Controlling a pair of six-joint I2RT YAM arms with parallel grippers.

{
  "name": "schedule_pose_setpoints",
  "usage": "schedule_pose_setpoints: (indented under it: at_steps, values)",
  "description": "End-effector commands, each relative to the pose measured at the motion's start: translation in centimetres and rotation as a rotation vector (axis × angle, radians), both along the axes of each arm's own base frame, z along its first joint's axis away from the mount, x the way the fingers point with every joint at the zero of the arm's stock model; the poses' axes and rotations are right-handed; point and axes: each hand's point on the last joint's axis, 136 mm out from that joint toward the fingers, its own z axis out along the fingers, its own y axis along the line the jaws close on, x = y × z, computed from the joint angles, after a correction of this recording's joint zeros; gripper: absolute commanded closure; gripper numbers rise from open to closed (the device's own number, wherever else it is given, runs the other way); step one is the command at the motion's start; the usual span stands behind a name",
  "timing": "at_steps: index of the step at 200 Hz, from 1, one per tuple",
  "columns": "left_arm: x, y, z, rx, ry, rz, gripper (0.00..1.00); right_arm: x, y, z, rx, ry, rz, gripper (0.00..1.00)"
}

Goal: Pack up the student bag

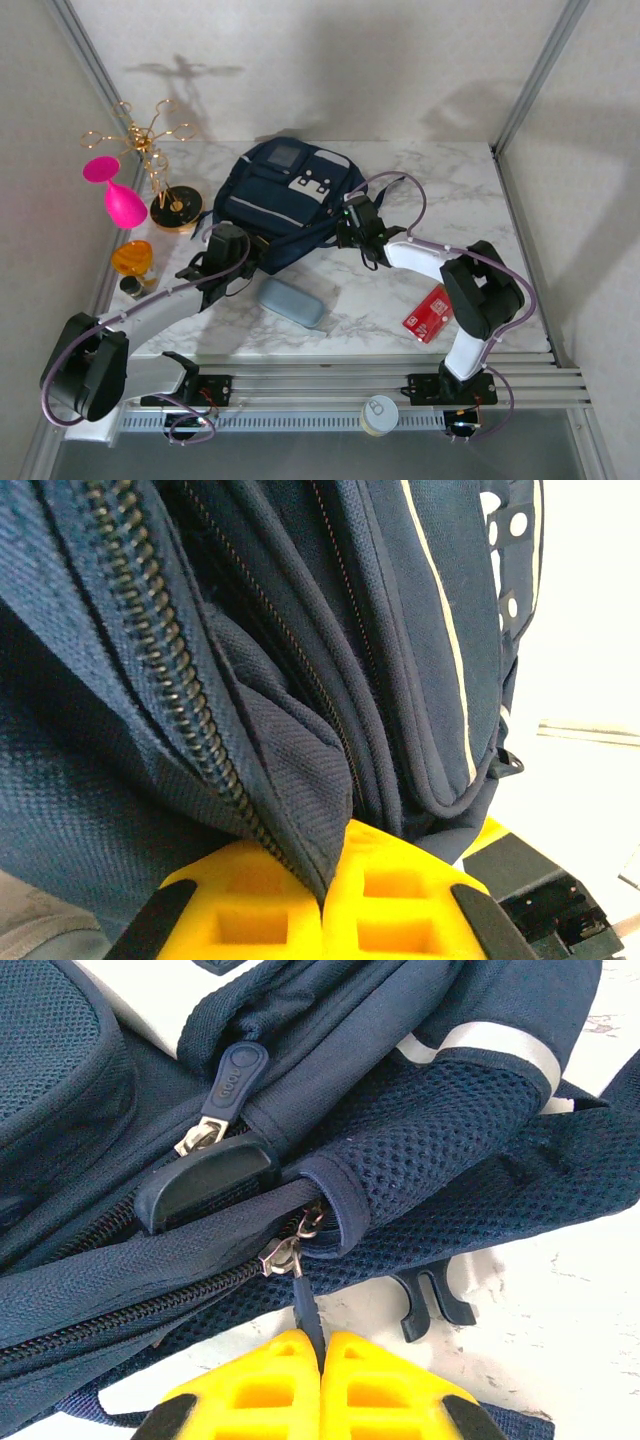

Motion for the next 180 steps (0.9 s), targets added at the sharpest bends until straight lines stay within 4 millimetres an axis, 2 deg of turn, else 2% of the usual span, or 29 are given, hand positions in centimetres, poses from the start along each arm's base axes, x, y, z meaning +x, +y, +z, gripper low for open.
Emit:
schedule_pose_setpoints:
  at_steps: [1, 14, 20, 45, 56, 67, 91, 112, 140, 163, 180]
  values:
    - [1.0, 1.3, 1.1, 0.061, -0.043, 0.009, 1.00, 1.7, -3.5, 0.7, -0.054, -0.016, -0.088, 1.00]
    - [0.9, 0.4, 1.6, 0.055, -0.043, -0.040, 0.79, 0.1, -2.3, 1.1, -0.003, 0.011, -0.016, 1.00]
    - [0.7, 0.0, 2.0, 0.056, -0.057, -0.061, 0.75, -0.6, -2.2, 1.5, 0.018, 0.019, -0.003, 0.91]
    - [-0.5, -0.5, 3.7, 0.107, -0.098, -0.094, 0.63, -3.1, -2.0, 3.4, 0.105, 0.044, 0.036, 0.69]
    - [-0.9, 0.2, 4.2, 0.142, -0.093, -0.056, 0.61, -3.4, -2.3, 4.3, 0.132, 0.054, 0.019, 0.57]
    - [-0.7, -0.3, 5.2, 0.138, -0.133, -0.062, 0.59, -3.2, -2.2, 4.9, 0.170, 0.079, 0.007, 0.47]
    - [0.3, -1.9, 6.0, 0.148, -0.148, -0.104, 0.58, -1.2, -0.6, 5.3, 0.235, 0.167, -0.024, 0.41]
    - [1.5, -2.9, 6.5, 0.186, -0.155, -0.111, 0.58, 1.4, 0.2, 4.3, 0.227, 0.207, -0.097, 0.40]
    - [2.8, -3.2, 5.9, 0.215, -0.147, -0.108, 0.58, 5.6, 1.0, 3.6, 0.229, 0.221, -0.171, 0.37]
    - [3.7, -3.0, 5.0, 0.248, -0.126, -0.102, 0.57, 8.4, 0.3, 2.0, 0.255, 0.265, -0.274, 0.35]
    - [4.2, -3.0, 3.5, 0.265, -0.091, -0.111, 0.58, 10.1, 0.2, 0.9, 0.258, 0.261, -0.312, 0.35]
